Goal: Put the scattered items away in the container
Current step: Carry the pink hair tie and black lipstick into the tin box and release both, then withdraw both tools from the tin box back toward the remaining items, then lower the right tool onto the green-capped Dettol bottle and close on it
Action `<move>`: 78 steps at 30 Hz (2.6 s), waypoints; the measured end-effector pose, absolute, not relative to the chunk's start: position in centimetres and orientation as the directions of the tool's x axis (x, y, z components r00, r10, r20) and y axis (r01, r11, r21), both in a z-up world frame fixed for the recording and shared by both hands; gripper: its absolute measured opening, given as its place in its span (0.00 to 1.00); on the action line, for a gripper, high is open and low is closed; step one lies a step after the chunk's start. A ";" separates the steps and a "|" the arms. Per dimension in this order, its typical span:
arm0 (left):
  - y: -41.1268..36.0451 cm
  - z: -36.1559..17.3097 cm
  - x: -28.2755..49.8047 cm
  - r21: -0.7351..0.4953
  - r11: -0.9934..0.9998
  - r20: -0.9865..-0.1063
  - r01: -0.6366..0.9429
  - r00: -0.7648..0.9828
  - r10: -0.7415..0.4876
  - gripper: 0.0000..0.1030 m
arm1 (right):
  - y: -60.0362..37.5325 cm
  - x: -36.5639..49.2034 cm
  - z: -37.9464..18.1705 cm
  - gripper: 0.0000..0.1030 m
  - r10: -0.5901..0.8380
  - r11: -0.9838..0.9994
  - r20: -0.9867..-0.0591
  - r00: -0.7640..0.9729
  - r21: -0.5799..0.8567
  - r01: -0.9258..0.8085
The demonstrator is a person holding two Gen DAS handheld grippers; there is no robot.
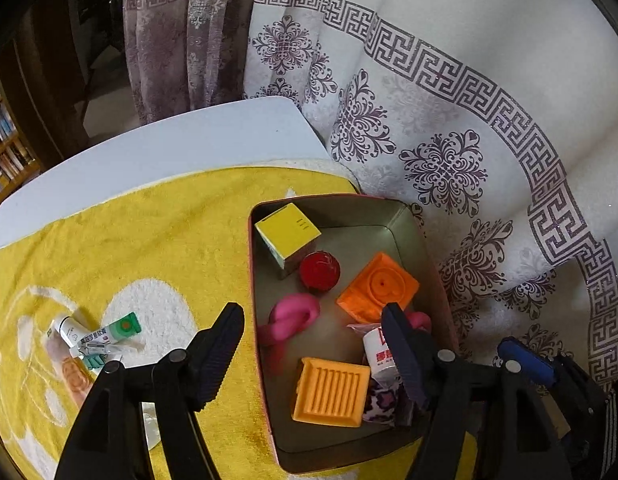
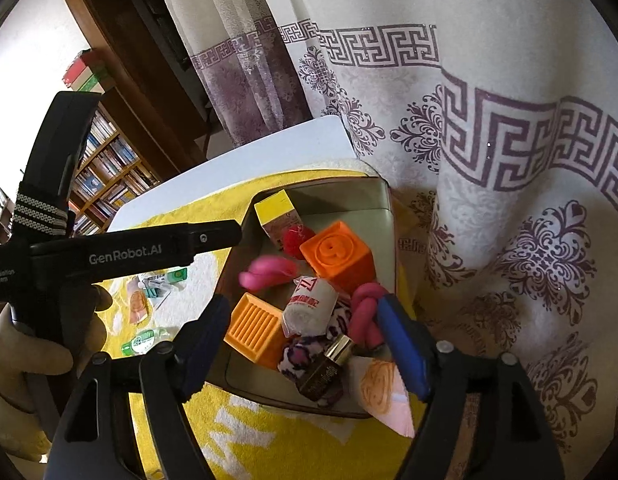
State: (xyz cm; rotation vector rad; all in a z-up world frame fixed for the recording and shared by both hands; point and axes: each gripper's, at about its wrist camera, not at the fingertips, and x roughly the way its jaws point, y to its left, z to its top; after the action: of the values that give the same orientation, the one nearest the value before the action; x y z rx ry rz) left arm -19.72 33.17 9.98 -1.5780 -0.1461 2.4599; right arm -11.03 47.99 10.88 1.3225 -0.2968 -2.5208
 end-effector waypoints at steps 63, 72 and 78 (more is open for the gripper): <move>2.0 6.4 -9.4 -0.169 -0.949 -0.942 0.267 -0.327 0.076 0.70 | 22.6 -7.8 4.4 0.77 -0.496 -0.857 -0.839 -0.224 0.430 0.285; 0.7 5.1 -10.2 -0.180 -0.955 -0.948 0.237 -0.302 0.103 0.70 | 21.3 -8.3 2.6 0.77 -0.476 -0.874 -0.855 -0.208 0.434 0.218; -0.4 4.4 -10.6 -0.182 -0.955 -0.951 0.234 -0.290 0.110 0.70 | 20.9 -8.8 1.3 0.77 -0.471 -0.880 -0.862 -0.190 0.443 0.171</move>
State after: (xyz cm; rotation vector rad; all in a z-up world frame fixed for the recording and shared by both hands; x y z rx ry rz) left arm -10.57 -0.43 4.38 -1.9159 -0.4668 2.5461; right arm -8.79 20.86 1.25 1.6695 -0.3472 -2.1155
